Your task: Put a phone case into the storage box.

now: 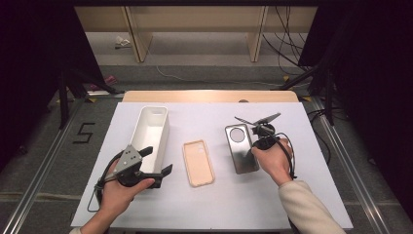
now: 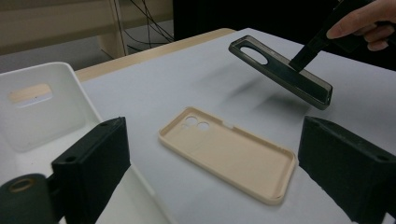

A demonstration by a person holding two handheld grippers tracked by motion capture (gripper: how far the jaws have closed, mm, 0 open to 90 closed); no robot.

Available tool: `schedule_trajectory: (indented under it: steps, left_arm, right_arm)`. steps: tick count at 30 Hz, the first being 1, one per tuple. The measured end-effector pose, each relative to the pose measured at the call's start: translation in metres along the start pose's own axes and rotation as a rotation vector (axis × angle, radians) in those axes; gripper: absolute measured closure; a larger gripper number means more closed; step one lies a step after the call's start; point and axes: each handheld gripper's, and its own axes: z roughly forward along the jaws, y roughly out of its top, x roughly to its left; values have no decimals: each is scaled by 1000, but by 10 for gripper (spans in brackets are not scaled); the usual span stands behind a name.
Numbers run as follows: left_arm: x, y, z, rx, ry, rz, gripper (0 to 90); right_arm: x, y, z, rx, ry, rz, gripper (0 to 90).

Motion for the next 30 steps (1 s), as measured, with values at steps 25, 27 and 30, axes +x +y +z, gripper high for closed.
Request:
schedule_trajectory:
  steps: [25, 27, 30]
  left_arm:
    - [-40, 65, 134, 135, 3, -206, 527]
    - [-37, 67, 138, 129, 2, -241, 561]
    - [-36, 68, 140, 129, 0, -250, 601]
  right_arm:
    - [47, -15, -22, -253, 46, -43, 893]
    - [49, -15, -23, -261, 43, -53, 893]
    - [50, -15, -24, -268, 39, -59, 892]
